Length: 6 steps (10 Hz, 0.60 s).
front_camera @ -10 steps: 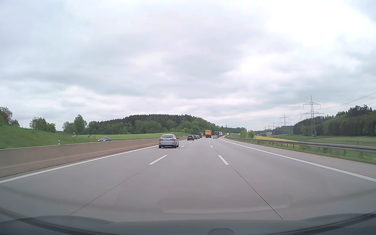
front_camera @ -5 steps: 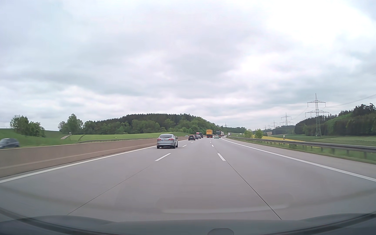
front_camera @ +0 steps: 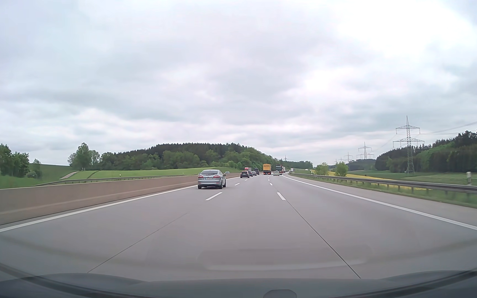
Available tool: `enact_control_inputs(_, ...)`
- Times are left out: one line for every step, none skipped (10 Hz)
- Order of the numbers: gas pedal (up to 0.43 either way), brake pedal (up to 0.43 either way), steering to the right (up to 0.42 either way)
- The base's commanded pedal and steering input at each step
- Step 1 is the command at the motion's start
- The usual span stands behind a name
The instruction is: Follow the waypoints while adhering to traffic rules and regulations
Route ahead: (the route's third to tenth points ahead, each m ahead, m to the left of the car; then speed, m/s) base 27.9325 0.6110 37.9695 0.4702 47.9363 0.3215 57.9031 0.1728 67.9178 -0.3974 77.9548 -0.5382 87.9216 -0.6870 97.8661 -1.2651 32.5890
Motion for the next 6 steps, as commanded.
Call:
enact_control_inputs(0.11,0.0,0.002)
enact_control_inputs(0.11,0.0,0.003)
enact_control_inputs(0.11,0.0,0.003)
enact_control_inputs(0.098,0.0,0.003)
enact_control_inputs(0.098,0.0,0.003)
enact_control_inputs(0.098,0.0,0.004)
